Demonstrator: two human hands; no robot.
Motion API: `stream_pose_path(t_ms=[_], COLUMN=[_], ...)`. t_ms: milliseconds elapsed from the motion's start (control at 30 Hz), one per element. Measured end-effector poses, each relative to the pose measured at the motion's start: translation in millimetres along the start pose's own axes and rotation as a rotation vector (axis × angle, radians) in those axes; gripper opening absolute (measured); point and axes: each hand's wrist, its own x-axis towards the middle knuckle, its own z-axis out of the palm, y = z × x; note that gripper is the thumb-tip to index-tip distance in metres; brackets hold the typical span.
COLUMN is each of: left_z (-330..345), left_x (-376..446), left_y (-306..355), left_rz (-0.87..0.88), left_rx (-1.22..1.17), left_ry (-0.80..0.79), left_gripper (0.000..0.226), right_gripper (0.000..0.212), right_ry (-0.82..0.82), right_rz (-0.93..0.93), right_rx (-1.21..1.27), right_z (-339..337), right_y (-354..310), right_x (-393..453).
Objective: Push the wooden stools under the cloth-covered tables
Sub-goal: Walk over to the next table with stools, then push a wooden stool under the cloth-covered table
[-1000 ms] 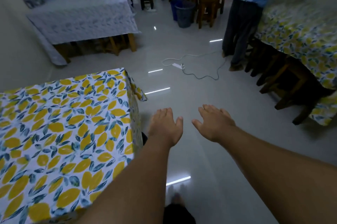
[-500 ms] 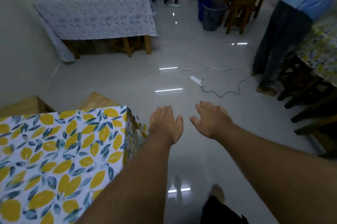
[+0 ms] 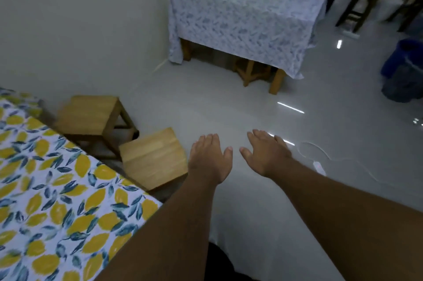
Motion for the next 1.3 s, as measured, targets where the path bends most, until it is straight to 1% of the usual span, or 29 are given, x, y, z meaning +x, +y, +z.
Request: stream_pose_path(t_ms=[133,233,300,400,500,567,667,767,867,967,1067,1200,1300], left_z=[-20,-40,-55,-82,-96,-95,-91,-82,-74,-65,-48,-26,-11], left_x=[94,153,177,205,219,221,222,219,220,225,233,253,268], left_y=[-39,-70,-90,-119,-147,-161,-171,-157,-127,-101,-80,-52,-38], left_rz=[-0.185,-0.294,-0.383,-0.544,-0.712,-0.863,-1.113,-1.388,-1.572,-1.745,-1.857,-1.908,-1.947], left_rx=[-0.065,-0.108,-0.125,-0.163,-0.208,-0.259,-0.339,-0.370,-0.415,-0.426,-0.493,-0.586,-0.607], left_ry=[0.102,0.111,0.145,0.237,0.301,0.331,0.412,0.483,0.524,0.615,0.654,0.674,0.701], left_gripper=[0.066,0.067,0.068,0.068,0.068,0.069,0.069,0.070,0.071,0.070,0.070,0.069,0.069], right_gripper=[0.069,0.068,0.068,0.067,0.066,0.066,0.065,0.063,0.062,0.063,0.063,0.064,0.063], right_ry=[0.007,-0.001,-0.019,-0.034,-0.086,-0.119,-0.193,-0.279,-0.331,-0.351,-0.347,-0.324,-0.305], right_rz=[-0.170,-0.264,-0.367,-0.539,-0.747,-0.911,-1.177,-1.450,-1.607,-1.741,-1.846,-1.913,-1.979], right_rx=[-0.082,-0.119,-0.159,-0.204,-0.263,-0.305,-0.362,-0.452,-0.540,-0.598,-0.655,-0.717,-0.763], right_z=[-32,-53,-63,-79,-81,-73,-60,-52,-51,-45,-39,-33,-29], right_y=[-29,-60,-88,-138,-194,-232,-282,-312,-316,-316,-308,-289,-280], right_x=[120,198,236,292,343,369,390,391,387,387,387,394,401])
